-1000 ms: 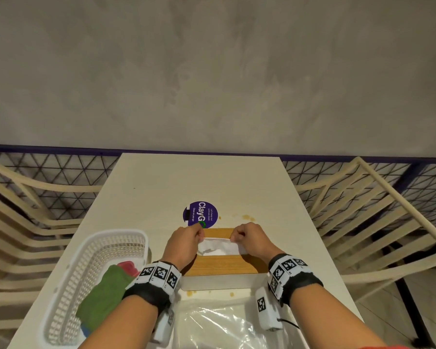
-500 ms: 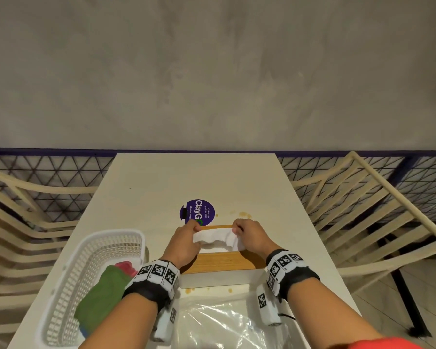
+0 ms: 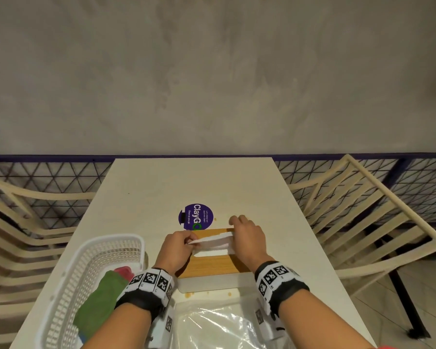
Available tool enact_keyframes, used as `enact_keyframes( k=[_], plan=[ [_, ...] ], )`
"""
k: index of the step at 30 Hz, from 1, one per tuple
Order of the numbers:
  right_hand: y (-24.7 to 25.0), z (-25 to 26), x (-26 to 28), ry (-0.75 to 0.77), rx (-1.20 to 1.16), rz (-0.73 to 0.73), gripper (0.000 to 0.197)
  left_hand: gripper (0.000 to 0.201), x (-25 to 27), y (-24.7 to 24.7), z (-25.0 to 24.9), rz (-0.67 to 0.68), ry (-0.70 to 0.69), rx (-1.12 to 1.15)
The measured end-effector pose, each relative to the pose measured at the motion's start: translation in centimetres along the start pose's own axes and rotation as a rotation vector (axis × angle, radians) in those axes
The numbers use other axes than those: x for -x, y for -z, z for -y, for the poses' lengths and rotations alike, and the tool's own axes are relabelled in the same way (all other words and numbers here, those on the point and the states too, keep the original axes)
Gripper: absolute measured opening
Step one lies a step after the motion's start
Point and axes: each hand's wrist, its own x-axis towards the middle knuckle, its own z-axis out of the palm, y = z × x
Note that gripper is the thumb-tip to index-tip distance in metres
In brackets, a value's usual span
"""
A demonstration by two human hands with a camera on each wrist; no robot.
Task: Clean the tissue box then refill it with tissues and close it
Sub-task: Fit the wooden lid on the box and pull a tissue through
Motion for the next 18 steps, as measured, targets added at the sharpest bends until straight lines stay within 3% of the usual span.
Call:
enact_keyframes(
  k=[4, 7, 10, 12, 13, 14, 16, 18],
  plan=[
    [-0.5, 0.0, 0.8, 0.097, 0.068, 0.109, 0.036, 0.019, 0.0, -0.1, -0.2, -0.012, -0.007, -0.012],
    [0.6, -1.5, 0.7, -0.078, 0.064, 0.150, 0.032, 0.023, 0.1, 0.2, -0.3, -0.015, -0.002, -0.027],
    [2.0, -2.9, 0.2, -0.259, -0.200, 0.055, 0.032, 0.021, 0.2, 0.4, -0.3, -0.016, 0.018, -0.025],
    [2.2, -3.1, 0.2, -0.284, -0.343, 0.004, 0.028, 0.010, 0.2, 0.5, -0.4, -0.032, 0.043, -0.009],
    [2.2, -2.8, 0.4, -0.264, -0.393, 0.052, 0.030, 0.004, 0.1, 0.5, -0.4, -0.032, 0.055, 0.006],
    [2.0, -2.6, 0.7, -0.245, -0.398, 0.145, 0.045, 0.006, 0.2, 0.5, -0.5, -0.025, 0.069, 0.026],
    [1.2, -2.4, 1.2, -0.217, -0.231, 0.261, 0.066, 0.005, 0.1, 0.5, -0.5, -0.017, 0.072, 0.061],
    [0.6, -3.1, 1.3, -0.230, -0.161, 0.175, 0.034, 0.012, 0.2, 0.6, -0.3, -0.022, 0.063, 0.104]
  ],
)
